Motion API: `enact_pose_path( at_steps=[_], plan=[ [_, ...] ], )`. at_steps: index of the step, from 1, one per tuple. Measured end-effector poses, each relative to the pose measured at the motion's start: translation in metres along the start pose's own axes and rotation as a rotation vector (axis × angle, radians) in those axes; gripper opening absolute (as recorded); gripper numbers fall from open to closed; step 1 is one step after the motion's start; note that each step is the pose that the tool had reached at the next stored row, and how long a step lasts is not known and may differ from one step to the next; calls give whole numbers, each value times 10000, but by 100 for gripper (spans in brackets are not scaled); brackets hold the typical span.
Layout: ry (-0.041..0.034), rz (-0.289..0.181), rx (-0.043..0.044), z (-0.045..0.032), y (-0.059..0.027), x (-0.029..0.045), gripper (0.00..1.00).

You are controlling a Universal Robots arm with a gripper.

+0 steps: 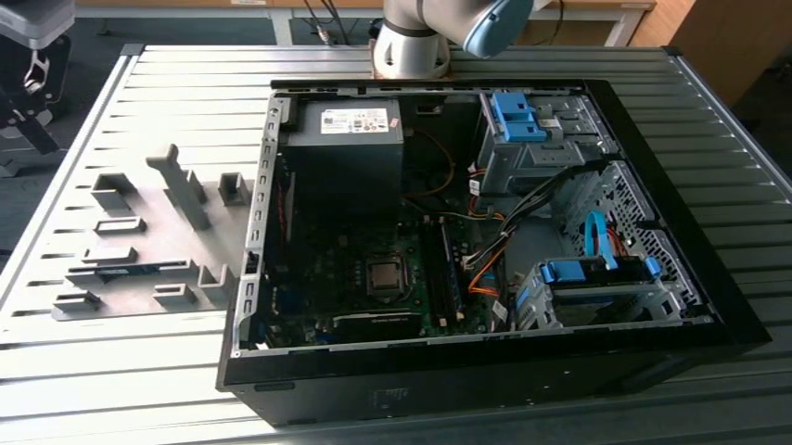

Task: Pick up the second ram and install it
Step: 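Pick up the second ram and move it above second insertion slot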

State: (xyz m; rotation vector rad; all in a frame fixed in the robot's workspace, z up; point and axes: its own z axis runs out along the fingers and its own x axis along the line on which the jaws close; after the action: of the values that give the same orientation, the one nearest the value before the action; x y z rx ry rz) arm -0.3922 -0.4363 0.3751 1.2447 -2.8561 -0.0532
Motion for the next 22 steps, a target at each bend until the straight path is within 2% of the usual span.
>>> enact_pose_path(
  at_steps=[17, 22],
  plan=[
    [99, -2328, 26, 27, -2, 1, 11],
    [113, -2685, 32, 28, -2, 1, 11]
  ],
)
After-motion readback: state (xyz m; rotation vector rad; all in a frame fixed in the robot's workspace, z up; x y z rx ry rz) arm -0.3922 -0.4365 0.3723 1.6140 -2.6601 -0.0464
